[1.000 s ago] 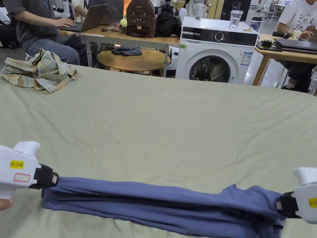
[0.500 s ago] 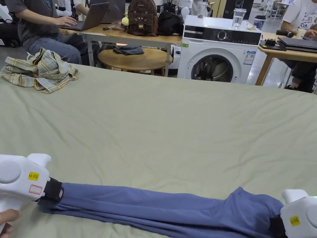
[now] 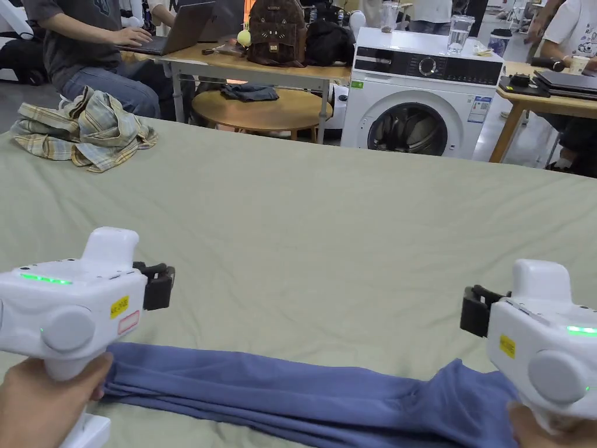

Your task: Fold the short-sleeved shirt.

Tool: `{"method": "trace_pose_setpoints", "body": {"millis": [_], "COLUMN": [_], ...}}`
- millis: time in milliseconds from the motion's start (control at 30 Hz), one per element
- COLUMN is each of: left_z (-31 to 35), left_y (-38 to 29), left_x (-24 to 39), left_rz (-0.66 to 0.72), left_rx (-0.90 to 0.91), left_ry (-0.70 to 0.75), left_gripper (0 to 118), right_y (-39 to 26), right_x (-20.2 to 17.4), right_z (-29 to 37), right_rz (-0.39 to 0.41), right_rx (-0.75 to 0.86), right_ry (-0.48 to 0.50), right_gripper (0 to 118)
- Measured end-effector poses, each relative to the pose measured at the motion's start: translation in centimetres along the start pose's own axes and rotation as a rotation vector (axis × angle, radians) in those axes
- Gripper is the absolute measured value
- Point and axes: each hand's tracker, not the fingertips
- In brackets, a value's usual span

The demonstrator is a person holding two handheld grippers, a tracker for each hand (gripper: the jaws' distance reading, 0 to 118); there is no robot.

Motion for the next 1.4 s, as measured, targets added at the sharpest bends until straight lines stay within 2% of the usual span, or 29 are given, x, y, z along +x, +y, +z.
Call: {"method": "trace_pose_setpoints", "body": {"millis": [33, 67, 167, 200, 233, 267, 433, 500, 667, 800, 867, 900, 933, 1000, 1067, 1100, 1167, 1300, 1400], "left_z": [0.2, 0.5, 1.0, 1.1, 1.2, 1.4, 1.9, 1.9, 1.7, 0.7, 0.2, -0.2, -0.4, -0.8, -1.7, -2.1, -3.4, -6.8, -6.7], "left_y": [-0.2, -0.3, -0.6, -0.6, -0.6, -0.6, 0.1, 0.2, -0.2, -1.3, -2.5, -3.1, -3.6, -4.6, -5.6, -6.1, -7.0, -10.1, -10.8], "left_x": [0.5, 1.1, 1.8, 1.9, 2.0, 2.1, 1.7, 0.6, -3.6, -8.8, -11.3, -12.7, -13.8, -15.7, -17.6, -18.2, -19.2, -19.9, -19.3], "left_rz": [-0.013, -0.026, -0.02, -0.017, -0.016, -0.023, -0.018, -0.017, 0.007, 0.123, 0.253, 0.308, 0.348, 0.388, 0.437, 0.45, 0.477, 0.649, 0.742], "left_rx": [0.047, 0.093, 0.209, 0.229, 0.249, 0.275, 0.275, 0.224, 0.007, -0.202, -0.319, -0.37, -0.39, -0.441, -0.478, -0.507, -0.538, -0.641, -0.536], "left_ry": [0.015, 0.033, 0.076, 0.091, 0.095, 0.115, 0.102, 0.098, 0.046, -0.064, -0.162, -0.204, -0.222, -0.269, -0.309, -0.319, -0.358, -0.557, -0.66], "left_gripper": [34, 34, 31, 22, 8, 0, 0, 0, 0, 0, 0, 1, 8, 40, 60, 65, 68, 68, 68], "right_y": [-0.1, -0.2, -0.5, -0.6, -0.7, -0.8, -1.3, -1.4, -1.5, -1.7, -1.8, -1.9, -2.0, -2.2, -2.5, -2.6, -2.9, -3.2, -3.5], "right_x": [-0.7, -1.5, -3.4, -3.8, -4.1, -4.4, -5.6, -5.8, -7.0, -7.7, -8.0, -8.2, -8.2, -8.5, -8.7, -8.7, -8.9, -8.9, -8.8], "right_z": [0.2, 0.4, 0.6, 0.6, 0.7, 0.7, 0.4, 0.4, -0.1, -0.7, -1.1, -1.3, -1.5, -1.8, -2.1, -2.2, -2.5, -2.8, -2.8], "right_rz": [0.001, 0.003, 0.02, 0.01, 0.001, -0.013, -0.006, -0.041, -0.01, 0.023, 0.031, 0.04, 0.045, 0.06, 0.071, 0.073, 0.077, 0.074, 0.072], "right_rx": [0.048, 0.097, 0.196, 0.23, 0.242, 0.269, 0.296, 0.287, 0.275, 0.256, 0.24, 0.225, 0.22, 0.209, 0.194, 0.189, 0.174, 0.149, 0.148], "right_ry": [-0.005, -0.023, -0.025, -0.013, -0.008, -0.003, -0.011, 0.021, 0.028, 0.038, 0.054, 0.058, 0.061, 0.065, 0.073, 0.076, 0.082, 0.088, 0.084], "right_gripper": [42, 31, 15, 6, 2, 0, 0, 0, 0, 0, 0, 0, 0, 0, 0, 0, 0, 0, 0]}}
